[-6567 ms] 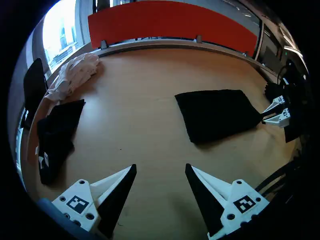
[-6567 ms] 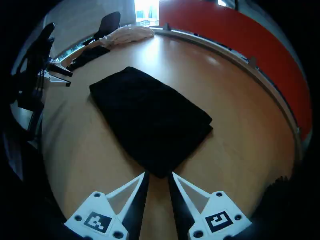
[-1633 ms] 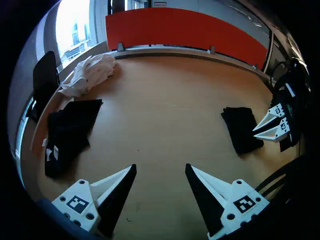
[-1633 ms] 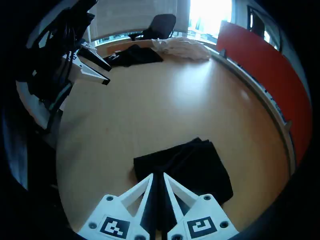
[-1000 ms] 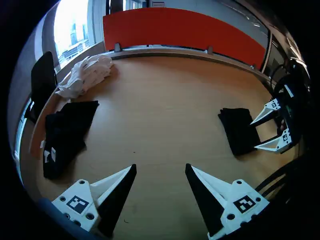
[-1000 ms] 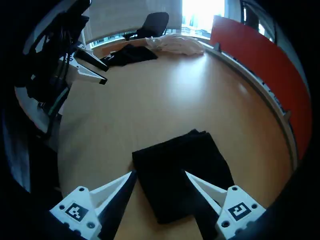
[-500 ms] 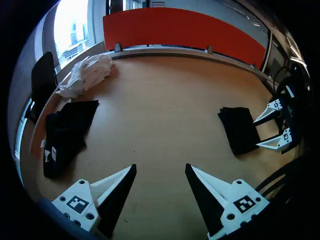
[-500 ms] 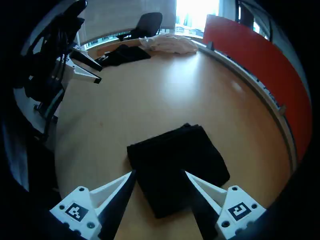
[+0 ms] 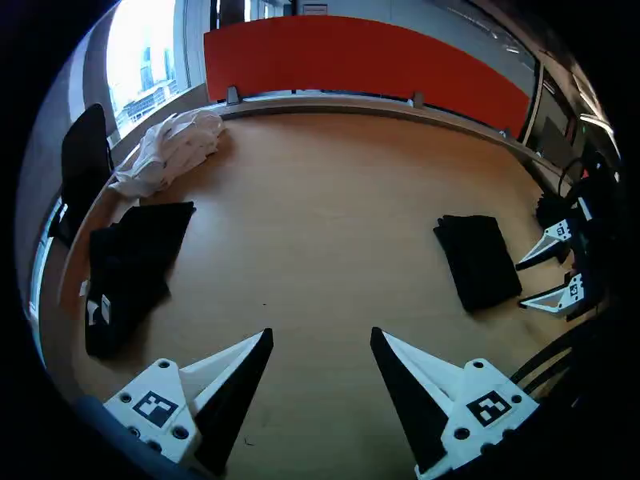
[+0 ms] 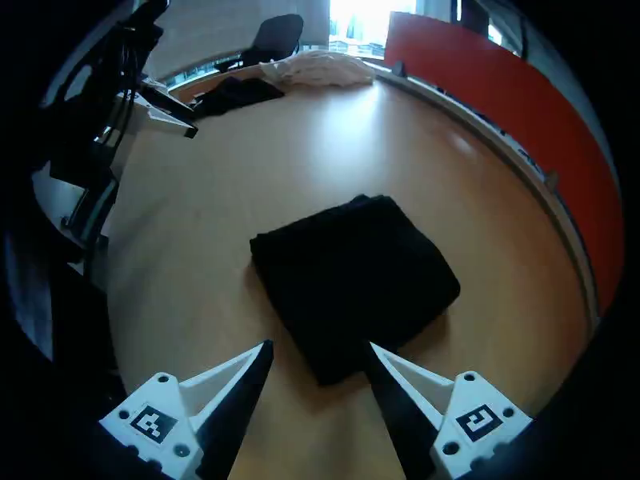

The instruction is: Fold towel

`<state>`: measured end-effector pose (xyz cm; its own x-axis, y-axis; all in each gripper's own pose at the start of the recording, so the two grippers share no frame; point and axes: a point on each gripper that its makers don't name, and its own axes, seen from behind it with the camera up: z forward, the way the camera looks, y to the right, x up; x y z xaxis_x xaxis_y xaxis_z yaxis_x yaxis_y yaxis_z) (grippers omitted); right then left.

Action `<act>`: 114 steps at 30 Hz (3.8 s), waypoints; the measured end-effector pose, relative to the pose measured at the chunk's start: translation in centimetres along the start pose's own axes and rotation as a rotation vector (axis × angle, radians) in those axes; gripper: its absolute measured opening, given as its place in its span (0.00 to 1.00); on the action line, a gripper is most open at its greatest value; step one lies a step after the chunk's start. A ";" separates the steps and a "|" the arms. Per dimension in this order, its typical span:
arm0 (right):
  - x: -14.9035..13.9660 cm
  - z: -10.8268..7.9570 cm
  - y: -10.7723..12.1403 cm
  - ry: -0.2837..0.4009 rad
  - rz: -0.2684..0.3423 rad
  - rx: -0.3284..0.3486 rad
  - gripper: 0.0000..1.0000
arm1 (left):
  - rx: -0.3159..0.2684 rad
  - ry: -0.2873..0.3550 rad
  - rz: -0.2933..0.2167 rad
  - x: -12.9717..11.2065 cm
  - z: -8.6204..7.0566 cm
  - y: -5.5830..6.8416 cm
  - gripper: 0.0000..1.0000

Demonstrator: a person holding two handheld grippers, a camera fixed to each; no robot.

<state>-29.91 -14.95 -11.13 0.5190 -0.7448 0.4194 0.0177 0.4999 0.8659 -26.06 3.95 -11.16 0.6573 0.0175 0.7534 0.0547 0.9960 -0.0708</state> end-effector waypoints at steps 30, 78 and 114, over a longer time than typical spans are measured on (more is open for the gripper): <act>-3.6 0.1 0.8 -0.052 0.096 -0.043 0.42 | -0.002 -0.007 0.013 -0.3 0.2 0.1 0.90; 4.8 -3.8 3.2 0.089 0.021 -0.118 0.04 | -0.011 -0.004 0.010 -0.6 0.8 0.2 0.90; 17.4 -13.2 10.5 0.329 -0.038 -0.275 0.04 | -0.035 0.037 0.046 1.8 0.5 1.2 0.90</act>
<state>-9.45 -16.84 1.69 0.7576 -0.6067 0.2408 0.2460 0.6071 0.7556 -25.18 5.20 -9.52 0.6870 0.0593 0.7242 0.0496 0.9905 -0.1282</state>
